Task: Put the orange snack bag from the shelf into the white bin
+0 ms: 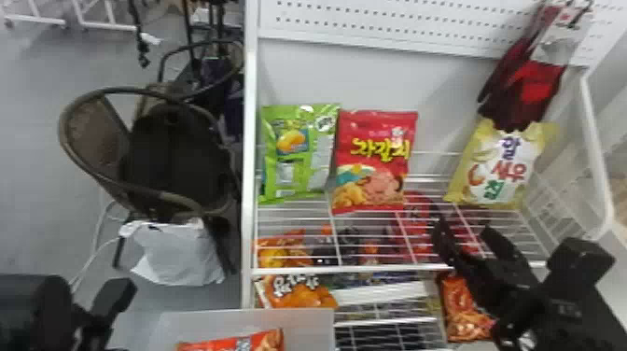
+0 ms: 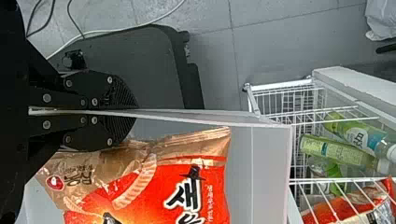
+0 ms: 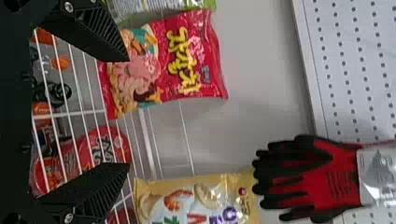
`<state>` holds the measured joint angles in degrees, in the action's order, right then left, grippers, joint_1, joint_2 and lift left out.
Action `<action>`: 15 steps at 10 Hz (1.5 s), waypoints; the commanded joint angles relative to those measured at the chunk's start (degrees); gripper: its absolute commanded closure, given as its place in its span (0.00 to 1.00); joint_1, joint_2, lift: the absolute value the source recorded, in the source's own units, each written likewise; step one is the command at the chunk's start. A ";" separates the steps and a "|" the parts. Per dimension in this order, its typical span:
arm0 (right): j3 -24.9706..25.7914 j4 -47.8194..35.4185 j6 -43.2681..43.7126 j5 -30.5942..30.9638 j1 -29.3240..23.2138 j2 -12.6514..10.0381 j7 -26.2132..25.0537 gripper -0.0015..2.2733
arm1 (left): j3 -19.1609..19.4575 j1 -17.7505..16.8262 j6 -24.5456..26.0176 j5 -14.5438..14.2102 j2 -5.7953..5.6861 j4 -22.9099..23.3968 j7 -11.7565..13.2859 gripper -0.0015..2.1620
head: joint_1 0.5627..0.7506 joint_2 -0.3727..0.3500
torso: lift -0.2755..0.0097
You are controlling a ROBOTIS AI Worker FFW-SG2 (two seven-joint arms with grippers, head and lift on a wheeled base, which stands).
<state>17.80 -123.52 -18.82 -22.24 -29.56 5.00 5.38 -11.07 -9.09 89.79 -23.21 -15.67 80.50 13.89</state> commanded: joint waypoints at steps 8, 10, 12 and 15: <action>4.79 13.22 25.01 -0.61 -5.95 -4.13 11.67 0.04 | 0.70 -0.93 0.24 -0.17 -0.59 -1.22 0.18 0.99 | 0.70 0.09 | 0.97; 4.44 13.65 25.01 -0.61 -6.65 -5.00 11.58 0.04 | 0.61 -0.93 0.24 -0.17 -0.51 -1.22 0.18 0.99 | 0.70 0.08 | 0.97; 4.52 13.65 24.84 -0.70 -6.65 -5.00 11.49 0.04 | 0.52 -1.20 0.24 -0.09 -0.51 -1.66 0.18 0.99 | 0.70 0.08 | 0.97; 4.44 13.65 24.84 -0.61 -6.65 -5.06 11.58 0.04 | 0.70 -1.55 0.24 -0.17 -0.59 -1.66 0.18 0.99 | 0.70 0.09 | 0.97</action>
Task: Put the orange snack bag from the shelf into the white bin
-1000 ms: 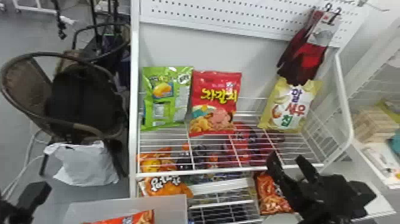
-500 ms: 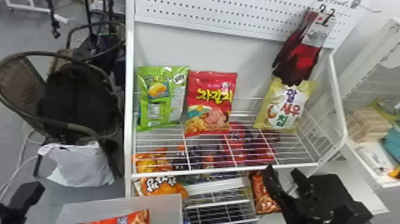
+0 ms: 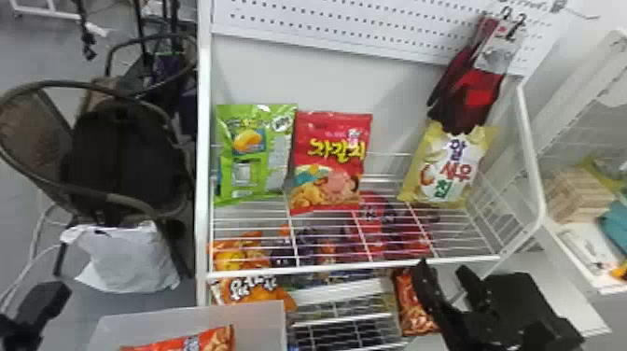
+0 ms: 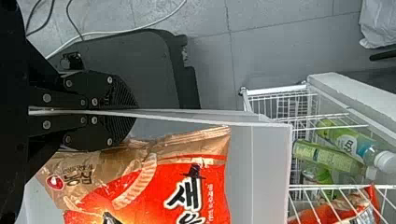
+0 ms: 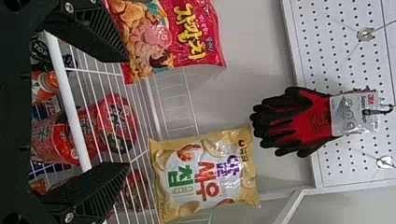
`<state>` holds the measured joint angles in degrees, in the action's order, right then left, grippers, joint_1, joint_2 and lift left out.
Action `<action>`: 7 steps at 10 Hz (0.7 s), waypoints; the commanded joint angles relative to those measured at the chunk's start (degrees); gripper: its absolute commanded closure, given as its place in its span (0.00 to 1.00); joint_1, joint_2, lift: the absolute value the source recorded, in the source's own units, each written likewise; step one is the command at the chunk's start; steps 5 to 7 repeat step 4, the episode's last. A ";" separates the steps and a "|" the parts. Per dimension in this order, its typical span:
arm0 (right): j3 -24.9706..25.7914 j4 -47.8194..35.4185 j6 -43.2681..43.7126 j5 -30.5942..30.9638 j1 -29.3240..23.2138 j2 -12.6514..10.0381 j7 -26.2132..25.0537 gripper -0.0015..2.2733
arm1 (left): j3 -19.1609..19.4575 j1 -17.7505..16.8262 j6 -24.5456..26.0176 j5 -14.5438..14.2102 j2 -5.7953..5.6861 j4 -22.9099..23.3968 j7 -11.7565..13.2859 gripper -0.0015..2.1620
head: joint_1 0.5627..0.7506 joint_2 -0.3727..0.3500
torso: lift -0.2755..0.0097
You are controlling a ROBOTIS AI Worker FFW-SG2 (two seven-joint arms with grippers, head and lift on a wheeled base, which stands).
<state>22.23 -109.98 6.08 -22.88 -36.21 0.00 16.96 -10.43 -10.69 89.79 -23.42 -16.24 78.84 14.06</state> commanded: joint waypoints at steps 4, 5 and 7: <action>-0.09 0.21 -0.24 -0.06 0.18 -0.05 0.01 0.04 | 0.50 -0.04 0.24 0.22 0.07 -0.26 0.00 0.99 | 0.70 0.10 | 0.97; -0.09 0.21 -0.24 -0.06 0.18 -0.05 0.01 0.04 | 0.50 -0.04 0.24 0.22 0.07 -0.26 0.00 0.99 | 0.70 0.10 | 0.97; -0.09 0.21 -0.24 -0.06 0.18 -0.05 0.01 0.04 | 0.50 -0.04 0.24 0.22 0.07 -0.26 0.00 0.99 | 0.70 0.10 | 0.97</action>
